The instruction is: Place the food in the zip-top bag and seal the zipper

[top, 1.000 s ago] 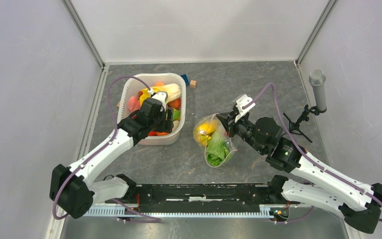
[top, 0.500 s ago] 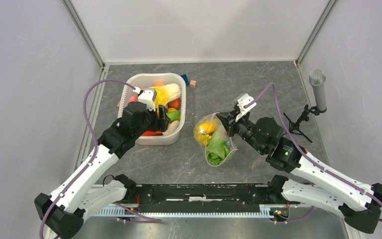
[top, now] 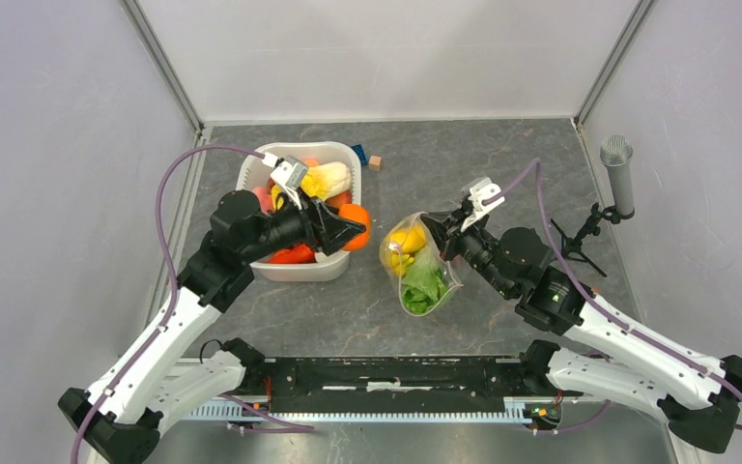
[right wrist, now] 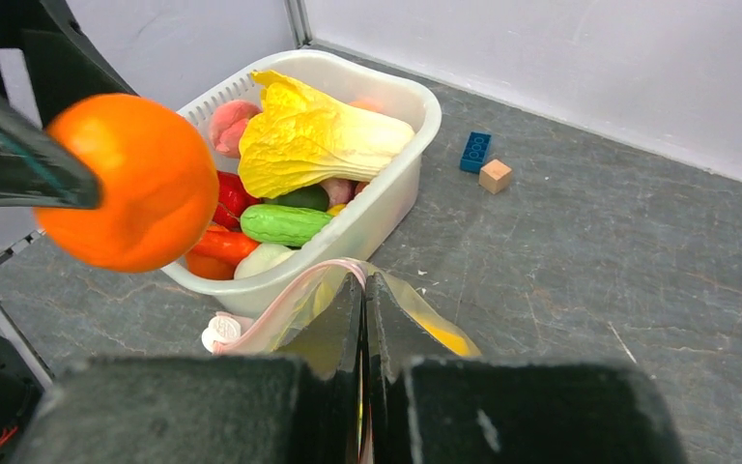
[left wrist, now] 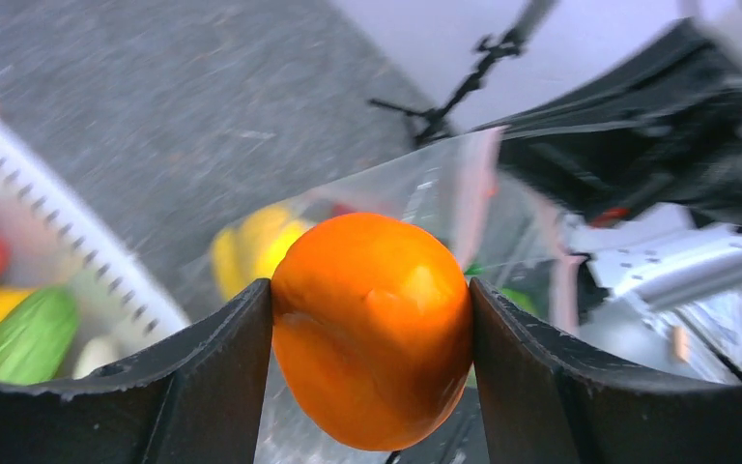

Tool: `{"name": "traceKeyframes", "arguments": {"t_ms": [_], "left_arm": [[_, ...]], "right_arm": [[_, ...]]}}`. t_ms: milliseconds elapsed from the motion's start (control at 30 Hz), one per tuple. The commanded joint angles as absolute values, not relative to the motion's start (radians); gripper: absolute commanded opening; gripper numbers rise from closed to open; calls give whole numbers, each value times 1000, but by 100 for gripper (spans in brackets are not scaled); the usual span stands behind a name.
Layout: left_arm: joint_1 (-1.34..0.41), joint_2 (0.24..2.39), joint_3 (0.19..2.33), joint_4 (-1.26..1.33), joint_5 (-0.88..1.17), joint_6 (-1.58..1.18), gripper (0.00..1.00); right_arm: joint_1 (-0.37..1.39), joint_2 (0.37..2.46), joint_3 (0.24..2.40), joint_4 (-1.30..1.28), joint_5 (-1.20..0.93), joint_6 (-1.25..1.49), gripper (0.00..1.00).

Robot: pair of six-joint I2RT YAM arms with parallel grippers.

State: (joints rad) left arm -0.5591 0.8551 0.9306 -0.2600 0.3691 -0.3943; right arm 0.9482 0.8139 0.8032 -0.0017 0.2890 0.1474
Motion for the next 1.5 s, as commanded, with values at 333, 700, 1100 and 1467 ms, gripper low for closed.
{"name": "traceKeyframes", "arguments": {"t_ms": [333,700,1100,1467], "left_arm": [[-899,947,1049,-40,472,-352,41],[-1010,1049,1047,-107,74,-113,41],[-1010,1113,1012,-52,4,-117,49],[-1011,1104,1020,-75,-14,-131,84]], "right_arm": [[947,896,808,168,360,317,4],[947,855,772,222,355,391,4],[946,853,771,227,335,401,5],[947,857,769,217,350,406,5]]}}
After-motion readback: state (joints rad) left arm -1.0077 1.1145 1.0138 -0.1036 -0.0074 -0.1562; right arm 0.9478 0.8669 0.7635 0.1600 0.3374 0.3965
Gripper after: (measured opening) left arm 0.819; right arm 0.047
